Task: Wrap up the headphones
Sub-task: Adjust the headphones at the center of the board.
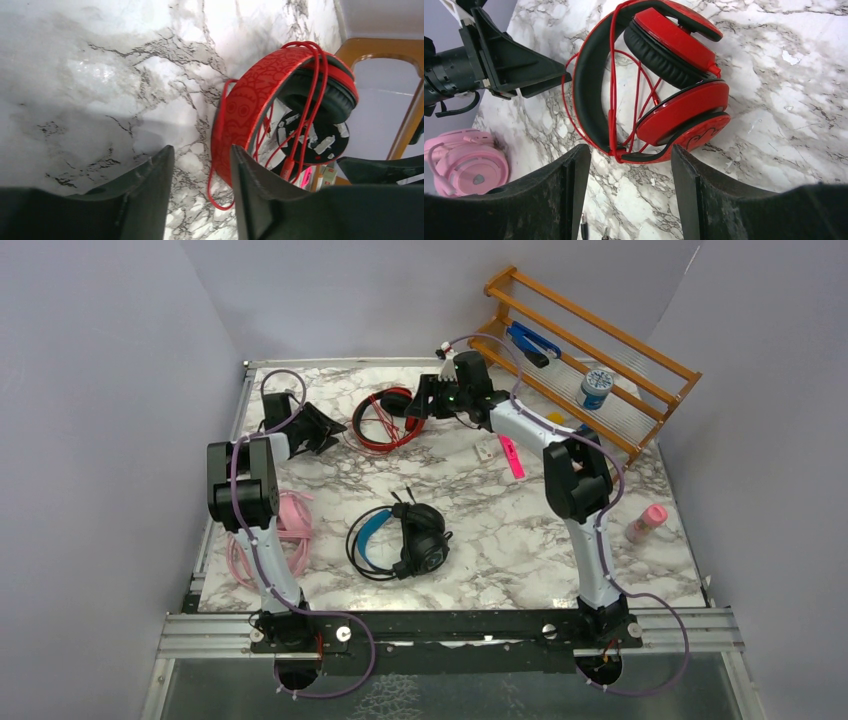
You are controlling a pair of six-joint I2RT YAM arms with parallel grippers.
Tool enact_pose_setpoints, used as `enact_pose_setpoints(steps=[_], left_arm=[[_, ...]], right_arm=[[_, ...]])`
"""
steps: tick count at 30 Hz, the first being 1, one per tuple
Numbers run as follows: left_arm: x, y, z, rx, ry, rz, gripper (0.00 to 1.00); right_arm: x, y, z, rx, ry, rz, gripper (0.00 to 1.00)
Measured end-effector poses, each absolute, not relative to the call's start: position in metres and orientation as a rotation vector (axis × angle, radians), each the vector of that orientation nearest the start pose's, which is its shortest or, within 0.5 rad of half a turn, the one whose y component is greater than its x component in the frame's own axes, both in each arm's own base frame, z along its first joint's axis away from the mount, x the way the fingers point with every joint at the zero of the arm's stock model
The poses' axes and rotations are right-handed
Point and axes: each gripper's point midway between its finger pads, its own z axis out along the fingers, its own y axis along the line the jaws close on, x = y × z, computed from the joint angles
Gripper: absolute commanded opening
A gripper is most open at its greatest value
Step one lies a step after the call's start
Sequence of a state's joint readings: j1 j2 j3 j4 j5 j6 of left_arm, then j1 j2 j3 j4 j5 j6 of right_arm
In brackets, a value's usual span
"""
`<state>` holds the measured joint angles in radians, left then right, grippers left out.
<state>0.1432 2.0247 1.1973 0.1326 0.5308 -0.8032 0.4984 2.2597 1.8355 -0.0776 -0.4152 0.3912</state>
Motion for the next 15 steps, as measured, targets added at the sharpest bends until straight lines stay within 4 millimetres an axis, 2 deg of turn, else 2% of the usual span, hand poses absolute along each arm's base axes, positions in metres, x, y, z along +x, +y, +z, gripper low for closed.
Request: enact_pose_setpoints(steps=[5, 15], left_arm=[[0.5, -0.043, 0.042, -0.807, 2.209, -0.943, 0.4], [0.509, -0.043, 0.039, -0.8, 2.206, -0.952, 0.25]], right_arm=[[0.505, 0.371, 0.124, -0.378, 2.145, 0.95, 0.63], [0.505, 0.375, 0.113, -0.381, 2.168, 0.946, 0.64]])
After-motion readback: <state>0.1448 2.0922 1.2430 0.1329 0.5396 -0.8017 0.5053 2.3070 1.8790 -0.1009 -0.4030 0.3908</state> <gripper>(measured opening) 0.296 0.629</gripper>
